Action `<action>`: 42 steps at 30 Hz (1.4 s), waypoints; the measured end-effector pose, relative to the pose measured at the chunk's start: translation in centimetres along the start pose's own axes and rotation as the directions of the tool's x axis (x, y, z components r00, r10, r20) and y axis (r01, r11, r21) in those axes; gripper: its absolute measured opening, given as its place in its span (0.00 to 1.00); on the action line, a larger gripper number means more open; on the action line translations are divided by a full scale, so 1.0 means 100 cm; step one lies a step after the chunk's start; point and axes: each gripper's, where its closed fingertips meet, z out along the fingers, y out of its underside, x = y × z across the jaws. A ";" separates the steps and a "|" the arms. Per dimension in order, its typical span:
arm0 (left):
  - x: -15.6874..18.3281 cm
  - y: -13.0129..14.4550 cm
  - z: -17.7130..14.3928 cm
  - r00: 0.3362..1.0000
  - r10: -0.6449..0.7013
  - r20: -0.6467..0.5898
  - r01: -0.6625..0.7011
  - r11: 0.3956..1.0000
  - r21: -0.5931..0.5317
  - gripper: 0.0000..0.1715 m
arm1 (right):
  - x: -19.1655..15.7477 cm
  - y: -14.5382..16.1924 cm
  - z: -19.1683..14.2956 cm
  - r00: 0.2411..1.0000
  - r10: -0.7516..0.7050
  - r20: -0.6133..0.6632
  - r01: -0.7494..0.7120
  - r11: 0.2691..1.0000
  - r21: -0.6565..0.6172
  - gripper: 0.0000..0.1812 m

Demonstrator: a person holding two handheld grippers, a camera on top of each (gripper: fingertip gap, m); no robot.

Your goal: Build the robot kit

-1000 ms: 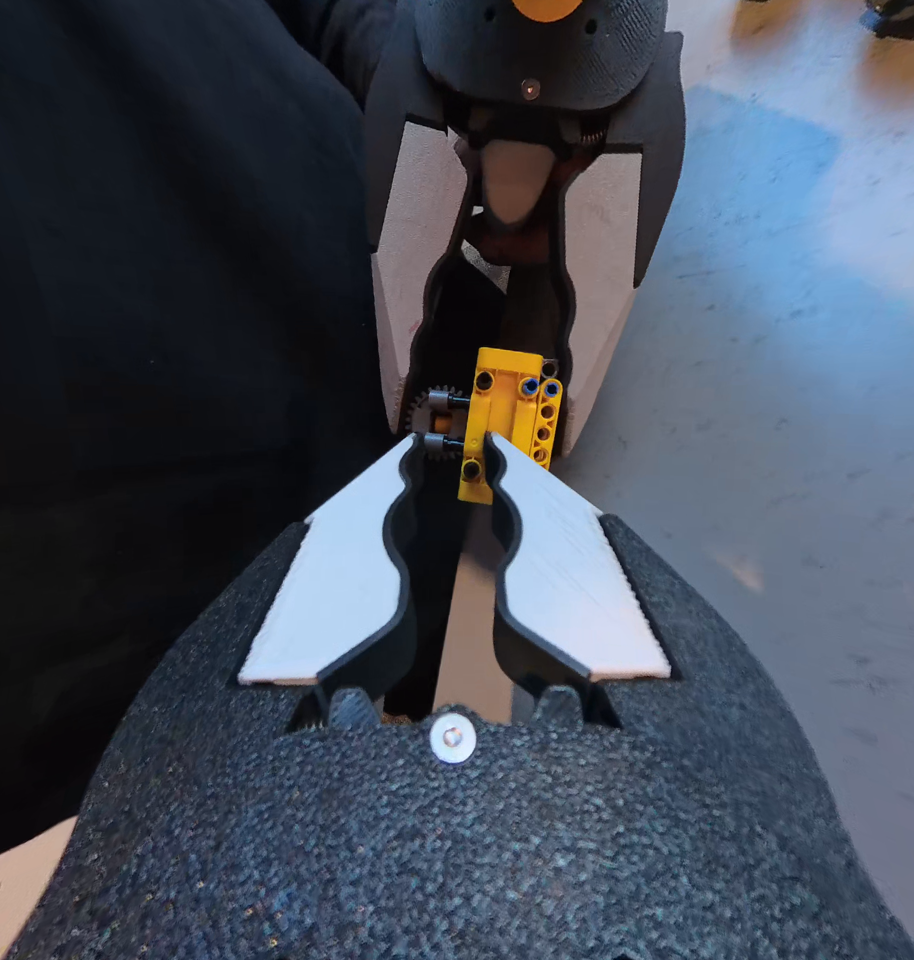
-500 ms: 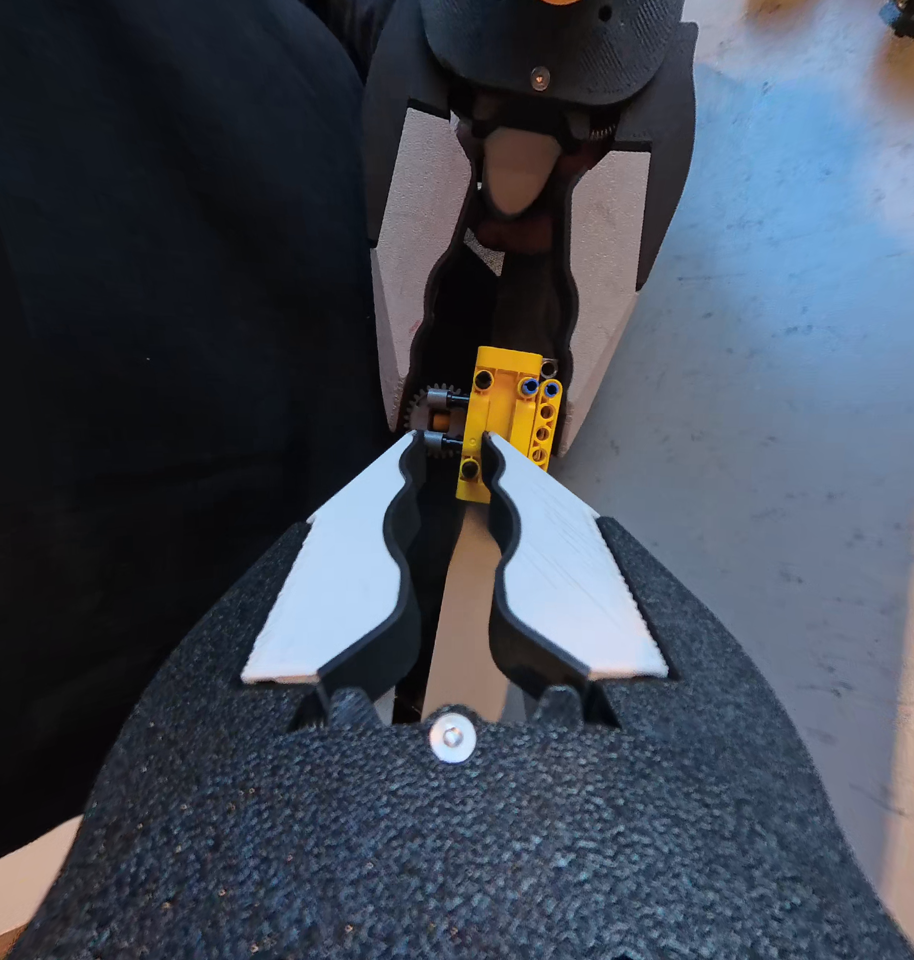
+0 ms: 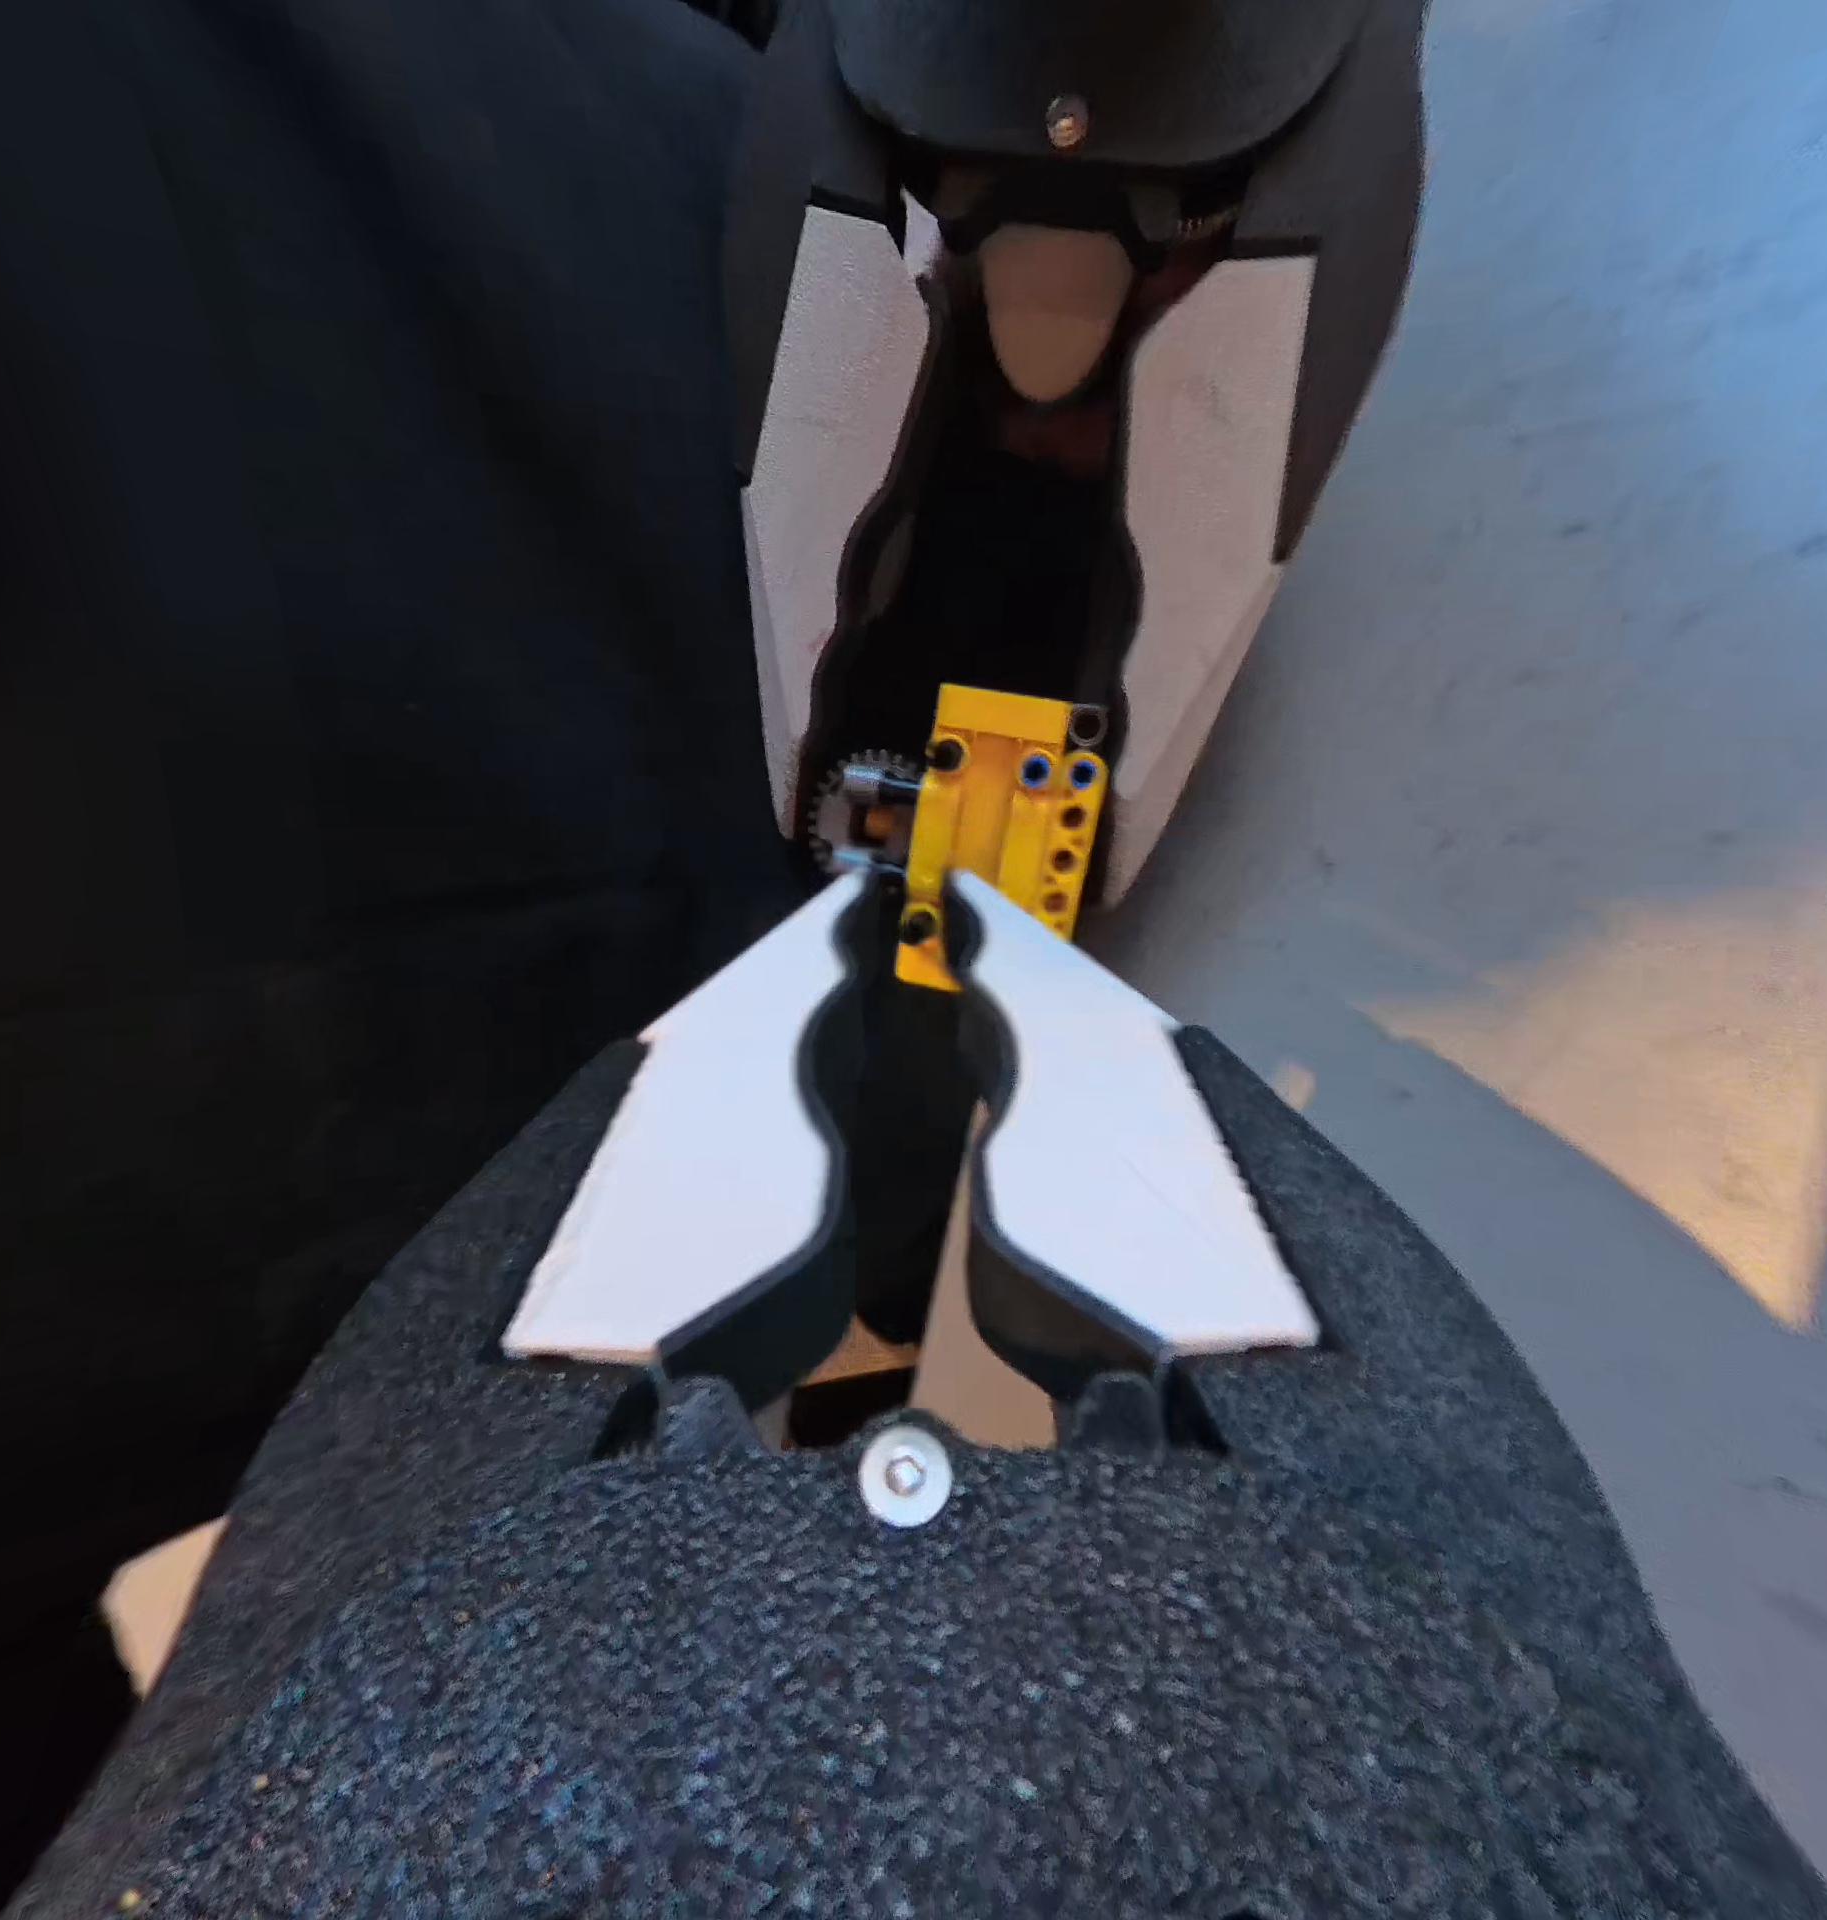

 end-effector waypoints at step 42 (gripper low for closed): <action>0.003 0.005 0.001 0.999 0.045 0.018 -0.045 0.999 -0.005 0.36 | 0.004 -0.002 0.002 0.944 -0.156 -0.289 0.109 0.979 -0.171 0.06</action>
